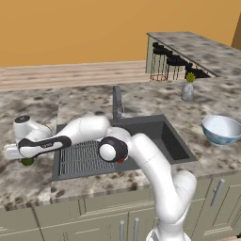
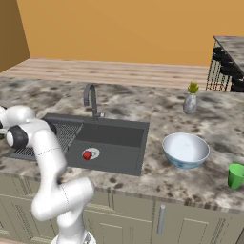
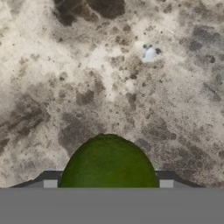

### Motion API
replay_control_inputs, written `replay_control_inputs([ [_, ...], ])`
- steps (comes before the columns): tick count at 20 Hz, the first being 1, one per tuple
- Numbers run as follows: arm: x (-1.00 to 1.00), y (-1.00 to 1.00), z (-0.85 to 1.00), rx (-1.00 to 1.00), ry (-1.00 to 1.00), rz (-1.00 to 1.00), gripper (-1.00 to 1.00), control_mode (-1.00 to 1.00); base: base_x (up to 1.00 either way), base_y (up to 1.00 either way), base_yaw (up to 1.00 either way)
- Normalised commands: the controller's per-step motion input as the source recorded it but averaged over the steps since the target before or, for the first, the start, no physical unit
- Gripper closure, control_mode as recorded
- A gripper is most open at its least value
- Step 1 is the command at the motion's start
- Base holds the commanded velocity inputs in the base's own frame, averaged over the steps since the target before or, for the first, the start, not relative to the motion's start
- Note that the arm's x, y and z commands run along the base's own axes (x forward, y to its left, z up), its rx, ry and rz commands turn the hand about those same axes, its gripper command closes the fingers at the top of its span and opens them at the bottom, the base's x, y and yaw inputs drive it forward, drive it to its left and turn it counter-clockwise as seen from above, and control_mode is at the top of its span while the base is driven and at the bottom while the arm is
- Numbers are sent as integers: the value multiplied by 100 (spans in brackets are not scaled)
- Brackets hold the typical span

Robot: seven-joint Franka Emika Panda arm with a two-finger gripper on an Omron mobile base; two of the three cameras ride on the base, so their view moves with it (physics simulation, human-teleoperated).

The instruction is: Remove the bell pepper and lime from the sink. Then move the bowl and cup from the counter to the sink for washing.

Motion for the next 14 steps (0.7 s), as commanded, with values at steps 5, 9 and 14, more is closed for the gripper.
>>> replay_control_inputs([
  [5, 10, 13, -24, 0, 4, -4, 100, -100, 0, 0, 0],
  [9, 12, 10, -23, 0, 6, -5, 100, -100, 0, 0, 0],
  [14, 8, 10, -26, 0, 8, -5, -100, -100, 0, 0, 0],
])
